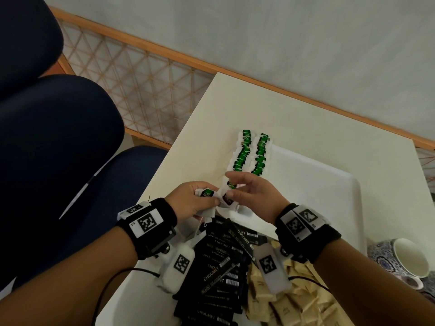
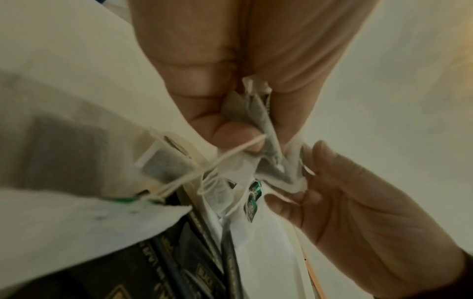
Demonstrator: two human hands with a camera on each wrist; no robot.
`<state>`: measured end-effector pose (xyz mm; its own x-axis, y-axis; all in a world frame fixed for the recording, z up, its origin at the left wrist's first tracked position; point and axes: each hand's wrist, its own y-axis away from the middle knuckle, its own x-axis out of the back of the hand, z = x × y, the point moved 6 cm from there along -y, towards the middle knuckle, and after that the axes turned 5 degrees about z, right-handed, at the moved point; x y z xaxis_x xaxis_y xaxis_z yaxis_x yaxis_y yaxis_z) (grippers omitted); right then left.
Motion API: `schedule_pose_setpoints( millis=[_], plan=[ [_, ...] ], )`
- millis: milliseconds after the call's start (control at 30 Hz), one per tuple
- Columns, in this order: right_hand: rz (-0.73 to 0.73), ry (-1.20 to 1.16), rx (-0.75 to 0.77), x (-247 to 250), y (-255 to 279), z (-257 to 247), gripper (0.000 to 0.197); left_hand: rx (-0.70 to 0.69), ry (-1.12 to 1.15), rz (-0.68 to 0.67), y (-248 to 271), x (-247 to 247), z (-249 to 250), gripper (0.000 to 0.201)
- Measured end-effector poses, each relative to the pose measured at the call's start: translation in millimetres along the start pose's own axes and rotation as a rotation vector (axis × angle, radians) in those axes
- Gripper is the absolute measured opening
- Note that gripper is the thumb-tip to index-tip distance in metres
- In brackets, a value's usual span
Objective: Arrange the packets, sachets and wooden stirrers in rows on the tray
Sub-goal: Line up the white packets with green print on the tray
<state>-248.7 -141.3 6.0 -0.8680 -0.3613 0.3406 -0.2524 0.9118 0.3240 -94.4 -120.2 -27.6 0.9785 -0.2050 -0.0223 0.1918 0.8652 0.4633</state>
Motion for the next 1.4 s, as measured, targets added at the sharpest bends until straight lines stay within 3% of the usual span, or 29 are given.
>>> schedule_pose_setpoints(
  millis=[67, 167, 233, 333, 467, 700, 933, 1133, 1233, 1400],
  plan=[
    [-0.112, 0.093, -0.080, -5.3, 1.1, 6.8, 0.036, -0.002, -0.008, -0.004, 0.9, -0.3, 0.6, 0.014],
    [-0.080, 0.061, -0.106, -4.0, 2.9, 6.3, 0.008, 0.015, 0.006, 0.019, -0.7, 2.4, -2.4, 0.017],
    [0.022, 0.027, -0.100, 4.2, -0.5, 8.1, 0.013, 0.033, 0.015, 0.048, -2.3, 7.8, -7.4, 0.017],
    [0.105, 0.204, -0.021, 14.5, -4.5, 2.7, 0.009, 0.062, 0.076, 0.107, -4.4, 18.5, -13.9, 0.017],
    [0.038, 0.517, 0.039, 13.5, -4.9, -5.3, 0.022, 0.126, 0.190, 0.216, -5.1, 36.9, -21.6, 0.011],
    [-0.051, 0.614, -0.016, 0.4, -10.6, 4.9, 0.026, 0.168, 0.370, 0.240, -0.7, 55.1, -18.7, 0.020],
    [-0.003, 0.712, -0.002, -2.1, -21.0, 9.6, 0.029, 0.111, 0.315, 0.185, 1.6, 54.1, -9.8, 0.026],
    [0.051, 0.693, 0.075, 3.7, -19.6, 2.9, 0.030, 0.067, 0.204, 0.125, 1.7, 36.5, -2.3, 0.030],
    [0.120, 0.496, 0.155, 4.4, -12.4, -12.0, 0.028, 0.036, 0.142, 0.063, 1.4, 23.5, 0.9, 0.034],
    [0.074, 0.287, 0.080, 0.2, -5.8, -14.1, 0.015, 0.019, 0.039, 0.000, -1.6, 0.7, 3.3, 0.040]
  ],
)
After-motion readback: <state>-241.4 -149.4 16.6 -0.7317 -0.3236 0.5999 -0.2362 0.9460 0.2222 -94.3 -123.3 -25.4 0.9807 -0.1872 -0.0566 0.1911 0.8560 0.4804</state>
